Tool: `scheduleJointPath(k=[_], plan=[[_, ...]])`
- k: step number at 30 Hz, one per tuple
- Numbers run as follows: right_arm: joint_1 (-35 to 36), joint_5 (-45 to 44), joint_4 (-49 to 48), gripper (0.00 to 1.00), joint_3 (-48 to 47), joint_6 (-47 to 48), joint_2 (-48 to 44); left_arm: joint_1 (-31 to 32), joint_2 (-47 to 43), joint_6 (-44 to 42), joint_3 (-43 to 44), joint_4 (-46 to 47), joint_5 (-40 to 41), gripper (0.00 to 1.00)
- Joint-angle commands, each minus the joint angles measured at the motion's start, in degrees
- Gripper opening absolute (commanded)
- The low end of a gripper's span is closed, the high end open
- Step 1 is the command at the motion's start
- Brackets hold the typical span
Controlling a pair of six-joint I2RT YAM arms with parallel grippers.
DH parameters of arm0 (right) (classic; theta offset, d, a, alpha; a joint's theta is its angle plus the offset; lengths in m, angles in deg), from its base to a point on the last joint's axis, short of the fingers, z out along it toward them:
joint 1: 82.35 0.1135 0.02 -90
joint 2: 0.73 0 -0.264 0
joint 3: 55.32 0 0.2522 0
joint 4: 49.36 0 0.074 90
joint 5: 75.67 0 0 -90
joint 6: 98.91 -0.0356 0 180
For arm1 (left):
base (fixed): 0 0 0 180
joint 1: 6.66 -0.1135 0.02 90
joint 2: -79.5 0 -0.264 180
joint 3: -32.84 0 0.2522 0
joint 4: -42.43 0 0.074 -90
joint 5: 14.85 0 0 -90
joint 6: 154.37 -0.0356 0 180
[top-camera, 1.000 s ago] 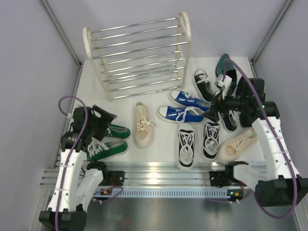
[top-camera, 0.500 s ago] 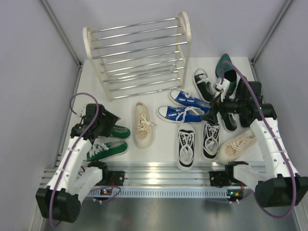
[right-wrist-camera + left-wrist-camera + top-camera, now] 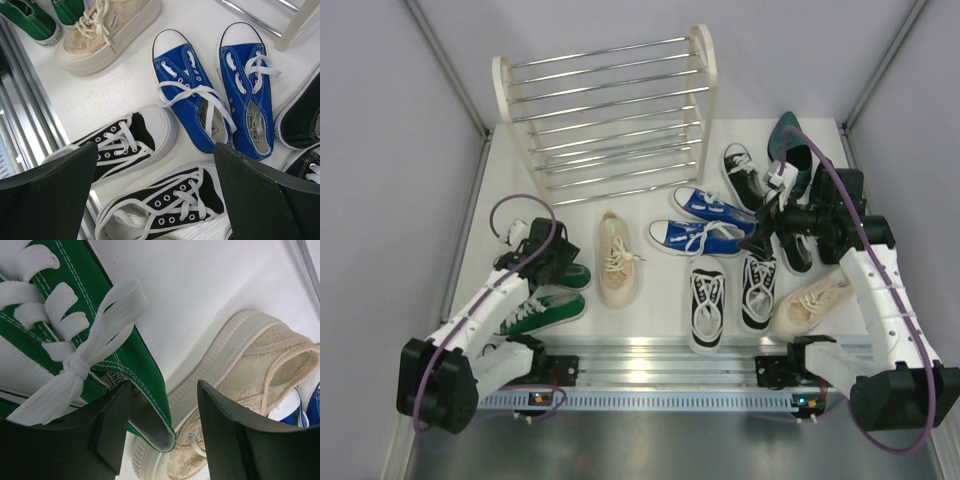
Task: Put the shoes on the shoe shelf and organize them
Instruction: Pick up the shoe at the center of the board.
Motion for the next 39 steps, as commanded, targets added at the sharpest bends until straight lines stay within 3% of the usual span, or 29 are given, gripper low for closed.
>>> scheduleJointPath(k=[1, 10, 13, 16, 18, 20, 30, 39], plan=[[0.56, 0.67, -2.59, 0.99, 0.02, 0.61, -1.15, 0.93, 1.37, 0.23, -1.23, 6.15, 4.65, 0.6], [0.47, 0.23, -2.06, 0.99, -0.24, 1.31, -1.32, 1.11, 6.47, -3.81, -5.88, 13.36, 5.8, 0.57], [0.38, 0.05, -1.89, 0.99, -0.41, 1.57, -1.41, 1.63, 6.65, -6.27, -8.6, 17.04, 6.15, 0.5], [0.38, 0.14, -1.8, 1.0, -0.41, 1.57, -1.5, 2.6, 5.25, -11.7, -10.01, 20.91, 7.64, 0.34], [0.38, 0.14, -1.71, 0.99, -0.41, 1.75, -1.59, 3.3, 2.62, -16.45, -10.37, 22.24, 8.96, 0.14], [0.47, 0.05, -1.53, 0.99, -0.5, 1.75, -1.67, 3.83, -0.8, -19.54, -10.11, 22.68, 9.75, 0.01], [0.47, 0.67, -1.97, 0.99, -0.5, 1.4, -1.59, 4.1, -10.93, -39.48, -7.39, 22.07, 4.93, 0.0], [0.38, 0.58, -1.97, 0.99, -0.68, 1.48, -1.76, 4.19, -11.01, -43.29, -3.34, 14.87, -4.21, 0.0]])
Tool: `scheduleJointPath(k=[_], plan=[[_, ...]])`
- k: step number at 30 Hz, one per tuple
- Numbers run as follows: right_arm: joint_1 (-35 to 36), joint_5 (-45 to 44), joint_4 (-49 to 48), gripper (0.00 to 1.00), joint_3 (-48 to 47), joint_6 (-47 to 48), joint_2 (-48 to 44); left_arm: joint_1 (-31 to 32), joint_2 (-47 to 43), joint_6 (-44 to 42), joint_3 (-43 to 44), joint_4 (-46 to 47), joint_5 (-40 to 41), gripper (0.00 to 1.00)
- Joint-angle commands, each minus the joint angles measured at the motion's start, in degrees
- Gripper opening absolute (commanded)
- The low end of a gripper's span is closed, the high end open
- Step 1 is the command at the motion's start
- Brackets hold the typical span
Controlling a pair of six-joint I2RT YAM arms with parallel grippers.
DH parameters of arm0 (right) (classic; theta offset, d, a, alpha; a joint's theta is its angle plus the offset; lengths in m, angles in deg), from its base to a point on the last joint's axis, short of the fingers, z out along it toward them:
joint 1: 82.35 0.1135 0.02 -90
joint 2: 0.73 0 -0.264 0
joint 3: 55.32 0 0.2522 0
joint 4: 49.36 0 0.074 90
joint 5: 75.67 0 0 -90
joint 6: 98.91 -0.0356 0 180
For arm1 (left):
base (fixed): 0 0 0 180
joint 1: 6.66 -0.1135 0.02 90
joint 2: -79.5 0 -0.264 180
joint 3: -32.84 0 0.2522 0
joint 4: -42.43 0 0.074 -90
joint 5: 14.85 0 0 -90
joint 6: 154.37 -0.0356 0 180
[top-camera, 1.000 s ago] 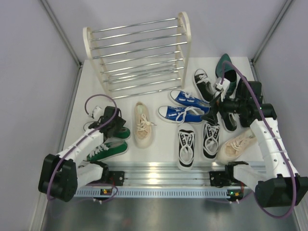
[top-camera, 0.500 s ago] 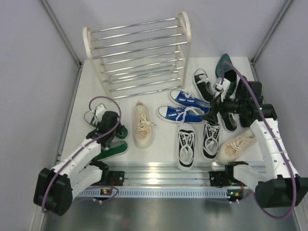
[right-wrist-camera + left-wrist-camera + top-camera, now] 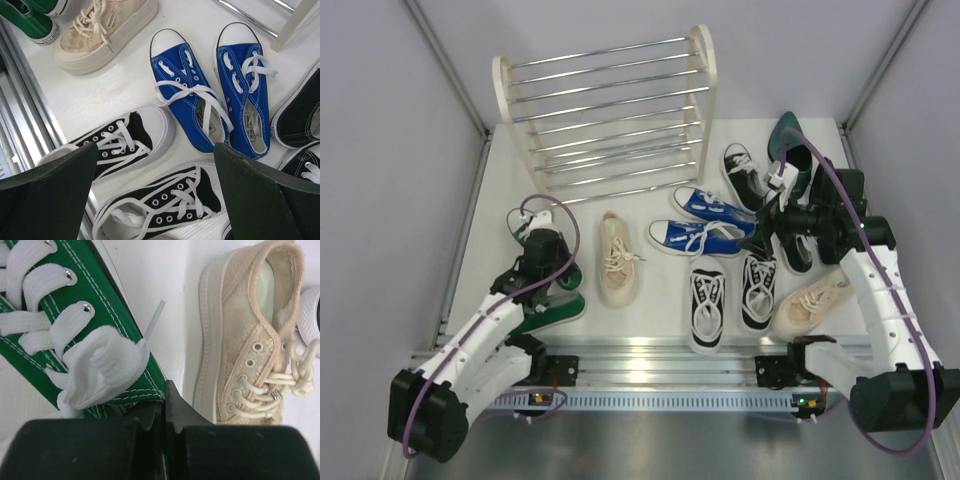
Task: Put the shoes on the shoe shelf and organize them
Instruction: Pick up the shoe at the center of the board, then place the shoe at the shoe shelf.
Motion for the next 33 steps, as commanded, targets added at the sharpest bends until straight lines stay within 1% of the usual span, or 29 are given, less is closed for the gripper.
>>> scheduleJointPath(k=[1, 6, 7, 12, 15, 18, 21, 25, 31, 33], plan=[[0.38, 1.17, -2.04, 0.99, -0.68, 0.96, -1.41, 0.25, -1.18, -3.57, 5.38, -0.78, -3.75, 0.0], [0.47, 1.17, -2.13, 0.99, -0.68, 1.05, -1.59, 0.16, -0.92, -0.32, 6.88, -3.26, -12.63, 0.0], [0.47, 1.26, -2.13, 1.0, -0.77, 0.96, -1.41, 0.25, -0.66, 0.81, 6.88, -3.26, -16.82, 0.0], [0.47, 1.43, -2.39, 1.0, -0.94, 1.05, -1.41, 0.25, 0.57, 1.97, 8.02, -3.96, -23.08, 0.0], [0.47, 1.69, -2.65, 0.99, -0.85, 1.05, -1.32, 0.25, 2.15, 0.83, 10.3, -4.75, -24.41, 0.0], [0.38, 1.78, -2.92, 0.99, -0.94, 0.79, -1.32, 0.16, 4.7, -0.93, 13.37, -5.55, -24.95, 0.0], [0.47, 1.87, -2.92, 1.0, -0.85, 0.78, -1.5, 0.16, 7.33, -4.08, 16.01, -5.72, -23.81, 0.0], [0.38, 1.78, -2.92, 0.99, -0.68, 0.78, -1.76, 0.16, 11.47, -11.89, 19.17, -5.81, -18.72, 0.0], [0.47, 1.43, -2.74, 0.99, -0.33, 1.05, -2.38, 0.25, 18.15, -22.09, 24.18, -5.9, -15.46, 0.0], [0.47, 1.43, -2.74, 0.99, -0.06, 1.05, -2.38, 0.25, 20.26, -24.3, 25.51, -5.9, -14.14, 0.0]])
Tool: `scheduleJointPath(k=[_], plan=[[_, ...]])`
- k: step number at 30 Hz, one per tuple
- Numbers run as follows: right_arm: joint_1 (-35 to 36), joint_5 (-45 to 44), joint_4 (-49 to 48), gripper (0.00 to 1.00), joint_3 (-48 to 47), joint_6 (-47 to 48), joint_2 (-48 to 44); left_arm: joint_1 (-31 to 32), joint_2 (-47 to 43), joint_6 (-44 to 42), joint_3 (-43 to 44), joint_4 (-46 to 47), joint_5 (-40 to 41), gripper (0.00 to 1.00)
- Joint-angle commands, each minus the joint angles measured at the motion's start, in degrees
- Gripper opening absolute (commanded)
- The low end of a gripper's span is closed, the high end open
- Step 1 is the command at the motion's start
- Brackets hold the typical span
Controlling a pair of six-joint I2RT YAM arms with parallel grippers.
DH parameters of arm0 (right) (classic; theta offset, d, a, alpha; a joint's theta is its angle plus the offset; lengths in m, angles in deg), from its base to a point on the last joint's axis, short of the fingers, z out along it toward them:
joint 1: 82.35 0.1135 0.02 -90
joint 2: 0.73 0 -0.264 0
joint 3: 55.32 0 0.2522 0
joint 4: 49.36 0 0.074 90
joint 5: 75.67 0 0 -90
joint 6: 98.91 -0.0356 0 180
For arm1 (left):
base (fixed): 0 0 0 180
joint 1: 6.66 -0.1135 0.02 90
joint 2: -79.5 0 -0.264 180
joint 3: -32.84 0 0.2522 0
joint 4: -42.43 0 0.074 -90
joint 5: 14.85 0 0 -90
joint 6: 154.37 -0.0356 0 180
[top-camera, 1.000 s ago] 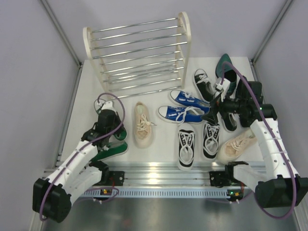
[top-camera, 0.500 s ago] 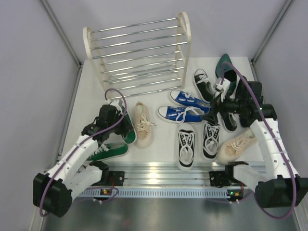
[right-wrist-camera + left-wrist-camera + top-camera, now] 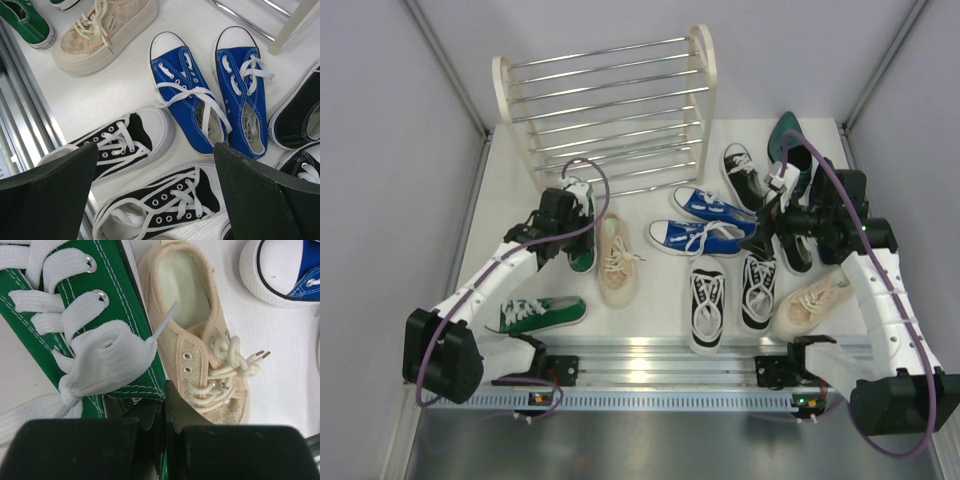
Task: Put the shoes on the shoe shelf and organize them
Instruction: Place the shoe at the shoe shelf.
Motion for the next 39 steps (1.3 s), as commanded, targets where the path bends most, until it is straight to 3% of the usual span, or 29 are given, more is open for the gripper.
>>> scheduleJointPath(k=[1, 12, 26, 39], plan=[[0.47, 1.39, -2.7, 1.0, 0.02, 1.05, -1.48, 0.14, 1.73, -10.27, 6.25, 4.72, 3.98, 0.0], [0.38, 1.39, -3.22, 1.0, 0.2, 0.78, -0.95, -0.03, 13.33, -19.34, 12.76, 9.73, 8.64, 0.0], [0.2, 0.69, -2.26, 1.0, 0.29, 2.54, -0.87, -0.12, 24.14, -18.81, 16.81, 22.47, 13.65, 0.0], [-0.24, 0.42, -1.64, 0.99, 0.64, 3.33, -1.39, -0.12, 32.84, -16.18, 24.01, 25.73, 15.94, 0.0]])
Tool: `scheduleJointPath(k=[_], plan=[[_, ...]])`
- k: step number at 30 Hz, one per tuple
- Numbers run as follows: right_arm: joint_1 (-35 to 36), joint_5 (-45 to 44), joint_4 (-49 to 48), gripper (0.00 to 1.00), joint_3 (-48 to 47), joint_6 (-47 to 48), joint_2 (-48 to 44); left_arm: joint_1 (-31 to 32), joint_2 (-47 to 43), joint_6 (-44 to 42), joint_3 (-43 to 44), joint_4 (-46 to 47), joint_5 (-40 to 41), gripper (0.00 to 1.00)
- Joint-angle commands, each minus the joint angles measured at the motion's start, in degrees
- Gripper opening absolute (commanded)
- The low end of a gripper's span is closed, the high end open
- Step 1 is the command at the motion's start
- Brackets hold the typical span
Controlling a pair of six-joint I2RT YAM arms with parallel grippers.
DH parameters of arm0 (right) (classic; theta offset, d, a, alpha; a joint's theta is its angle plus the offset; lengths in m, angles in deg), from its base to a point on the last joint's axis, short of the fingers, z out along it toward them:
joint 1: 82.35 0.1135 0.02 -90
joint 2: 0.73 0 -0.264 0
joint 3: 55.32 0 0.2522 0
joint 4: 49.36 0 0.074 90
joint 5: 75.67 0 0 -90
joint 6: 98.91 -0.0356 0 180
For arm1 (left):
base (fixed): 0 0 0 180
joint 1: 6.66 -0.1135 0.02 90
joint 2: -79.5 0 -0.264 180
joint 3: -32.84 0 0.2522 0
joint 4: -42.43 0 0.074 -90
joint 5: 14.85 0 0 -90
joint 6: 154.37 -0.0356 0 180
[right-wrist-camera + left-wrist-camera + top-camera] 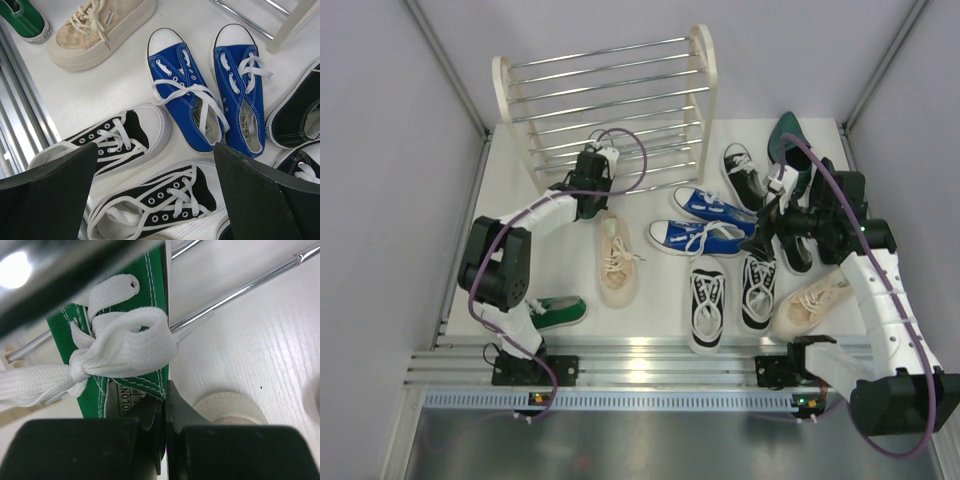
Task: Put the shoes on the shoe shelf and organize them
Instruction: Place the shoe at the shoe shelf.
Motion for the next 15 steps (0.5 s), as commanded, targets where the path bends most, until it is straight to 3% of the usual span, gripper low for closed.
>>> scheduleJointPath(k=[1, 13, 15], plan=[[-0.21, 0.73, -1.56, 0.99, -0.15, 1.76, -1.33, -0.12, 1.0, 0.56, 4.58, 8.66, 2.34, 0.0], [-0.57, 0.38, -0.5, 1.0, -0.5, 2.73, -1.42, -0.56, 6.36, 4.5, 9.51, 8.75, 2.17, 0.0], [-0.65, 0.29, -0.41, 0.99, -0.5, 2.9, -1.51, -0.65, 6.54, 5.22, 9.77, 8.75, 2.34, 0.06]])
